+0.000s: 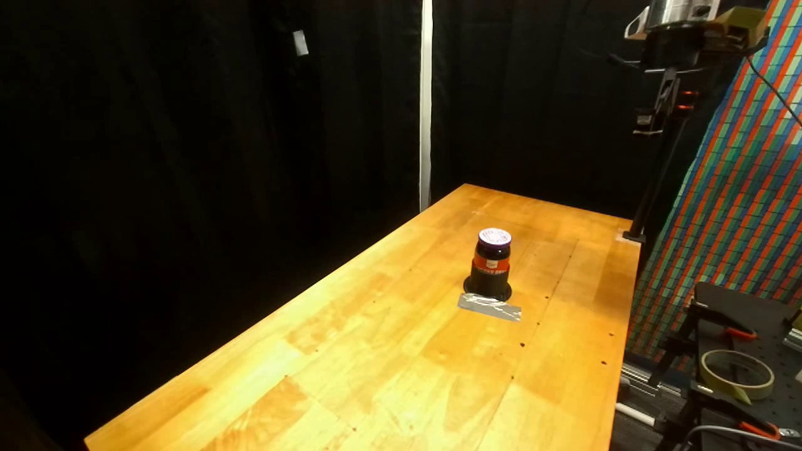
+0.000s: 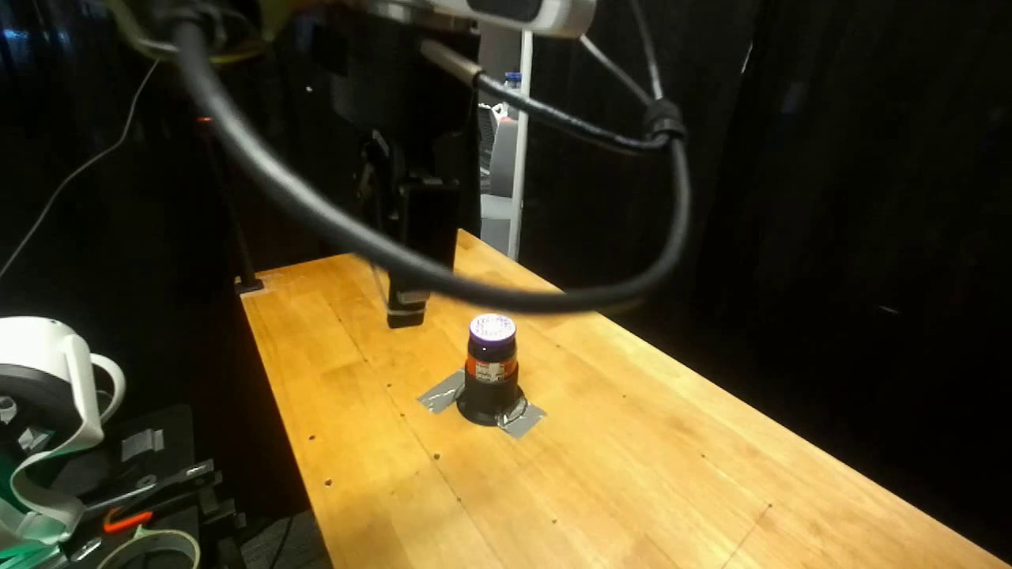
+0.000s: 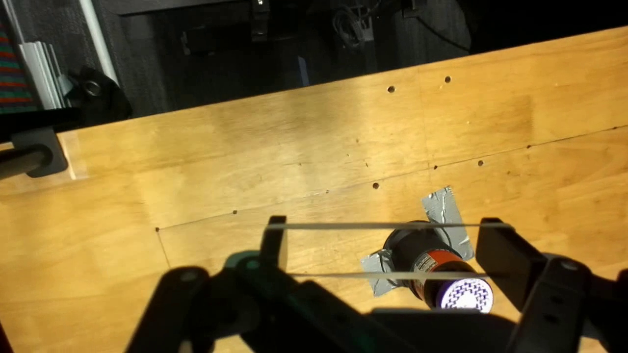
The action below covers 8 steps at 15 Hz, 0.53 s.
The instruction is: Put the rubber band on the jar.
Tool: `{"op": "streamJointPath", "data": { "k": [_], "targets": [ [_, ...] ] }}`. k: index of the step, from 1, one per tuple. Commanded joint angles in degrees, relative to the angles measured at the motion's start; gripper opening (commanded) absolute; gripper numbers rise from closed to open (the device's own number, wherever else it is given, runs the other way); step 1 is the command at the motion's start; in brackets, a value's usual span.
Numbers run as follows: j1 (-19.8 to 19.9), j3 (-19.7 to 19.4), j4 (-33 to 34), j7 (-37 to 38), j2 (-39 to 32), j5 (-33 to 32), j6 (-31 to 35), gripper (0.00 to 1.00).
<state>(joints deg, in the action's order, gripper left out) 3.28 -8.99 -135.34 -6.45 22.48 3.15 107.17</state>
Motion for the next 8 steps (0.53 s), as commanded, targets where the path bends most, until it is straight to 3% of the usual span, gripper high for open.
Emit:
{"op": "streamJointPath", "data": {
  "k": [1,4,8],
  "targets": [
    [-2.7,8.3,5.0,8.9,-10.5,-2.5,1.5,1.00],
    [-5.6,12.6,9.3,12.9,-20.0,-1.3,6.6,1.00],
    [-7.4,14.1,15.0,15.3,-30.8,-2.3,15.5,1.00]
  ]
}}
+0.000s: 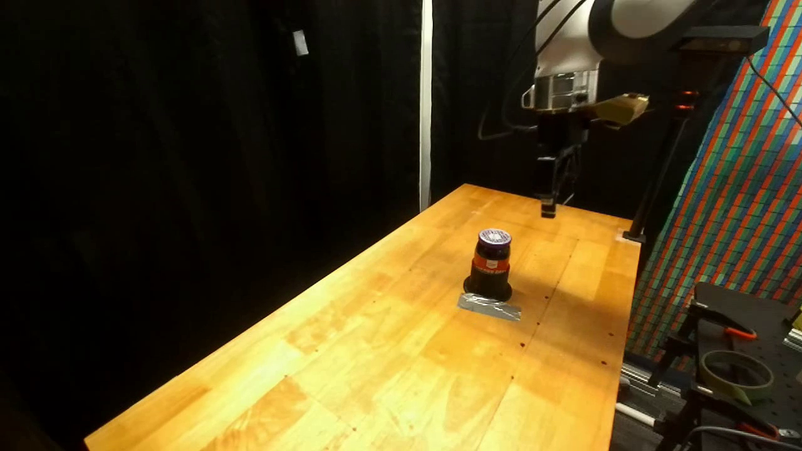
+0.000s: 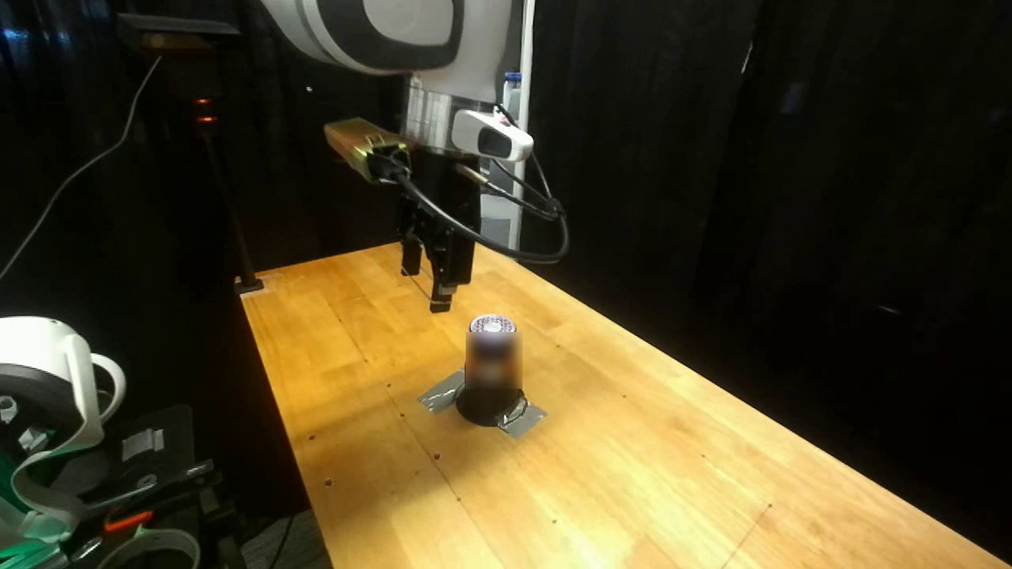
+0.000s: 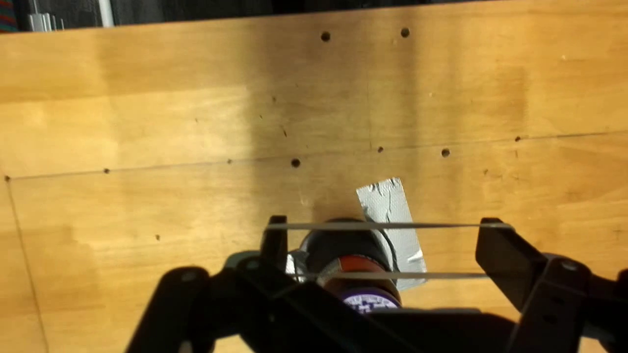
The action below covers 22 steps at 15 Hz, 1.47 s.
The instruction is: Put the rubber band on the jar.
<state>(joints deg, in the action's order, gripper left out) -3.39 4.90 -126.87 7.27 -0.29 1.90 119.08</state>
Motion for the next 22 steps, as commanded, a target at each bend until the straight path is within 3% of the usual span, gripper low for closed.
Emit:
{"op": "streamJointPath", "data": {
  "k": [1,7,12,15,19,22],
  "targets": [
    [-1.1,0.1,7.8,1.8,-10.3,-1.3,5.5,1.00],
    [-3.6,-1.8,16.1,5.8,-21.2,-8.3,11.2,1.00],
    [-5.2,-3.4,22.9,6.9,-27.0,-10.8,8.4,1.00],
    [-4.5,-2.8,26.0,4.0,-28.9,-9.0,2.4,1.00],
    [-3.2,-1.6,30.7,-0.9,-30.2,-5.7,-14.6,1.00],
    [-2.9,-1.6,32.4,-3.4,-30.0,-4.9,-21.6,1.00]
  ]
}}
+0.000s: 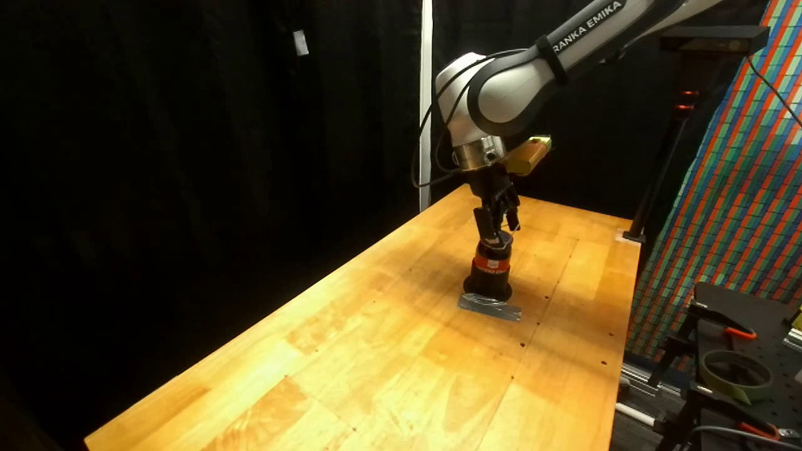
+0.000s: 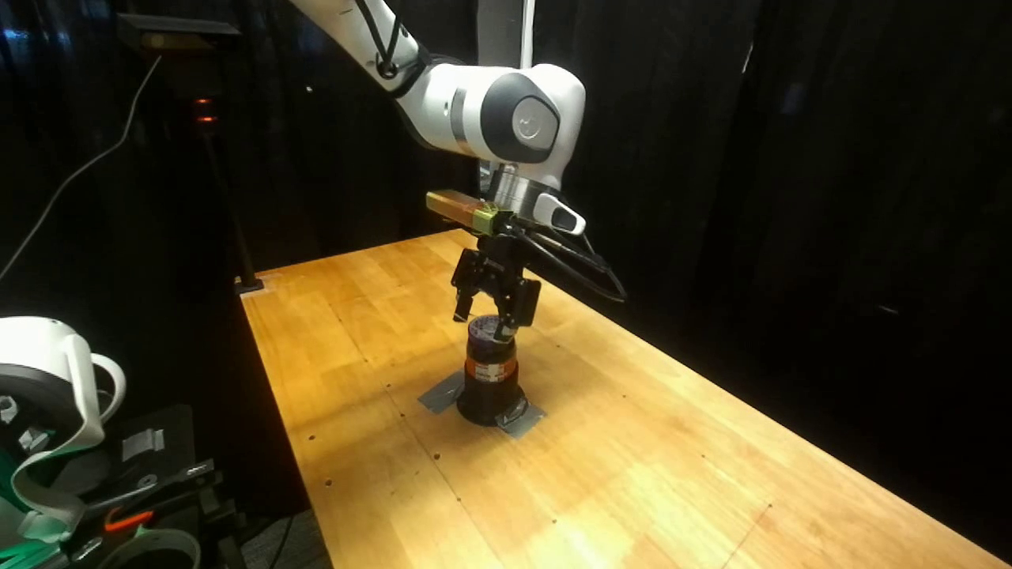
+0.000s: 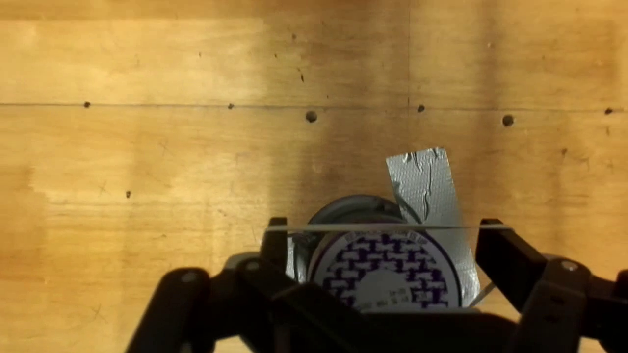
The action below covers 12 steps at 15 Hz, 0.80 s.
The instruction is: Put the rubber band on the jar.
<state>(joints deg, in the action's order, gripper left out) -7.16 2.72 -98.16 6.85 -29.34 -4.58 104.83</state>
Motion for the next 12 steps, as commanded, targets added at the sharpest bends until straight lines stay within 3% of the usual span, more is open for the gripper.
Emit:
{"op": "streamJointPath", "data": {
  "k": [1,6,10,11,12],
  "targets": [
    [1.0,0.6,3.7,-3.5,-0.8,1.9,-8.0,1.00],
    [1.4,0.4,-2.5,-4.2,1.6,2.2,-1.1,1.00],
    [1.3,0.0,-10.1,-2.4,4.0,1.7,10.9,1.00],
    [1.4,-0.1,-11.3,-2.2,4.3,2.1,12.6,0.75],
    [1.5,-0.1,-12.9,-2.1,5.0,2.2,15.0,0.74]
  ]
}}
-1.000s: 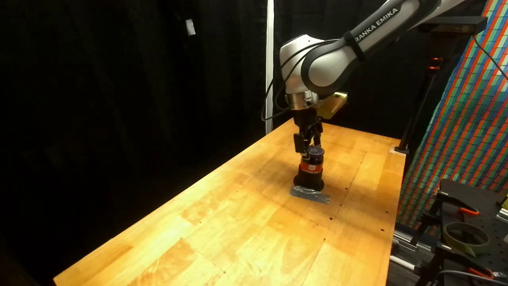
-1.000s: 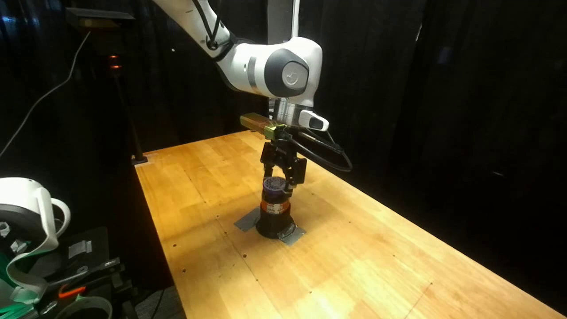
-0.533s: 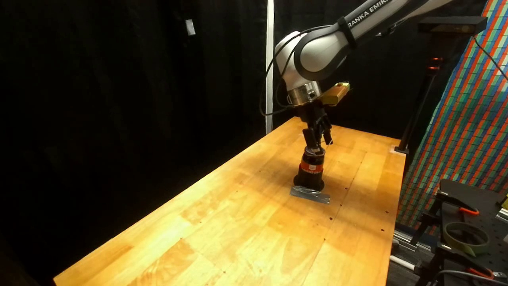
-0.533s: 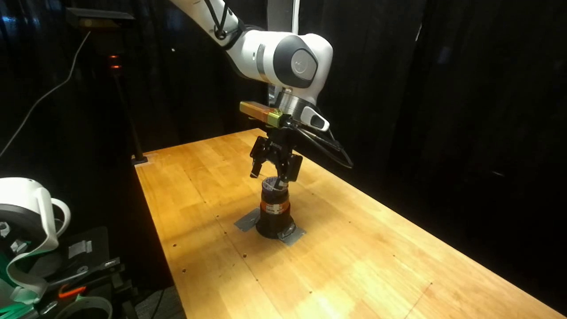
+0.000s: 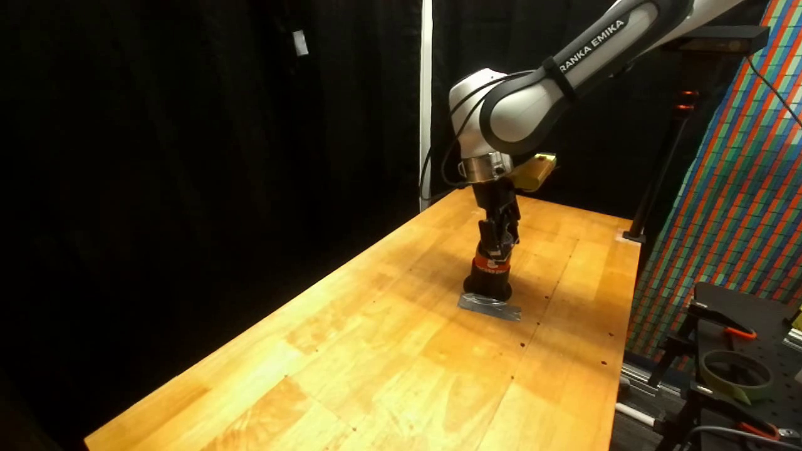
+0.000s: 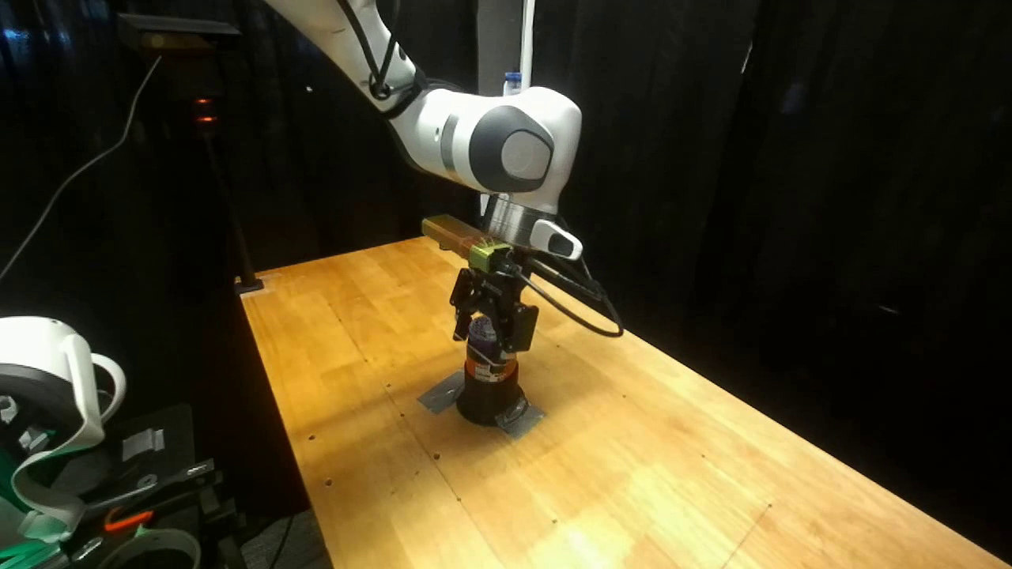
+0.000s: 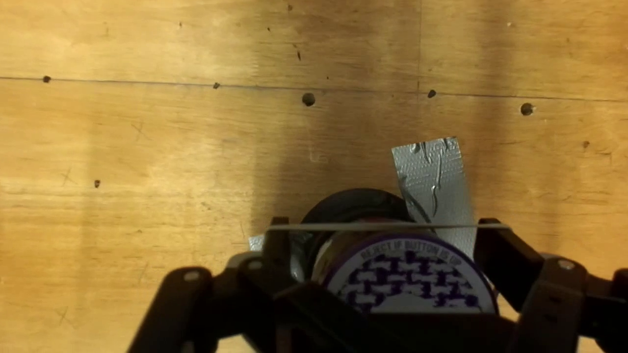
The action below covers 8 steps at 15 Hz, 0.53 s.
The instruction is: Put the rubber band on the jar.
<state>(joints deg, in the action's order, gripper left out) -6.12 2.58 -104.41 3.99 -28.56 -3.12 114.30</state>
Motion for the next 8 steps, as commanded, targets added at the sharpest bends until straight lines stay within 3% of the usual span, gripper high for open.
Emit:
{"op": "streamJointPath", "data": {
  "k": [1,8],
  "targets": [
    [0.5,-0.1,-8.1,1.1,5.0,0.6,7.4,0.66],
    [1.0,-0.7,-17.2,1.2,12.8,0.2,10.1,0.16]
  ]
}}
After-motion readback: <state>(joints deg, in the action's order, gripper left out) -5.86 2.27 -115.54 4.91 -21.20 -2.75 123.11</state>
